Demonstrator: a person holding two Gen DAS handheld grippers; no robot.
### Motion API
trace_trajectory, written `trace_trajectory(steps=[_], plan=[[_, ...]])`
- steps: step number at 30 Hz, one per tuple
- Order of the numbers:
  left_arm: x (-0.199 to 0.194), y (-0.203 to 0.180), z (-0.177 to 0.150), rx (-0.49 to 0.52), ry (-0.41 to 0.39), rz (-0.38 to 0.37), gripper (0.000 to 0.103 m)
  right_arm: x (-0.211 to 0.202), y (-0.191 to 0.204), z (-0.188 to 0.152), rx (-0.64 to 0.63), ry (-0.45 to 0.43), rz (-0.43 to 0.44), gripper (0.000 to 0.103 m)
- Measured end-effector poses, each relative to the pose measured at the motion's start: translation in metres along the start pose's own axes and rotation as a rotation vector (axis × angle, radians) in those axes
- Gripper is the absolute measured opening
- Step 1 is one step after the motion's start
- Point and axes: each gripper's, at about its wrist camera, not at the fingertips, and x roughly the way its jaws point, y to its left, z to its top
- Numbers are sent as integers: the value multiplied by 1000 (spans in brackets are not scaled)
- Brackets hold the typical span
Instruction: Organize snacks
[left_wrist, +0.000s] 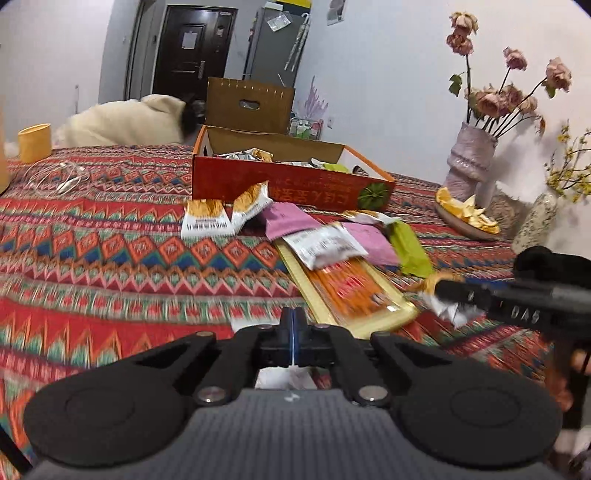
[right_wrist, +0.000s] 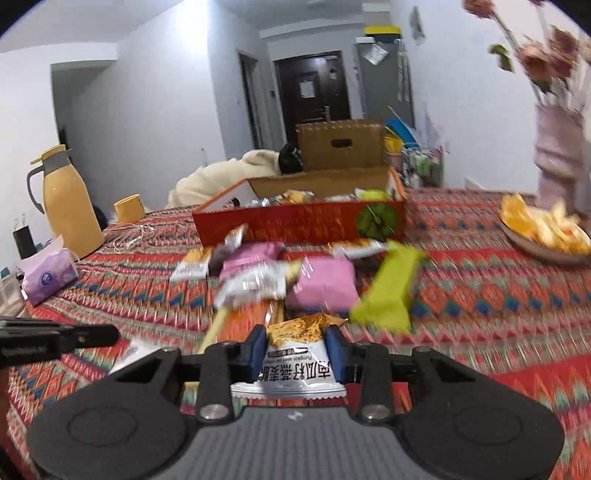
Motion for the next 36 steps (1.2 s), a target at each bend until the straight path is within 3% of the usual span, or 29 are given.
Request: trace_trajectory(steps=[9,25,31,36], plan=[[-46,-22,-44,-42,72,-46,1,-57,-3,-58,25,59,-12,34],[-75,-41,-74,-49,130,-61,1,-100,-1,-91,50,69,18,34],[-67,-41,-63,-29,140,-50,1,-101,-8,-88,60,69,28,34],[-50,-33,-18,13,103,-71,1,-95,-22,-58,41,37,61,34]])
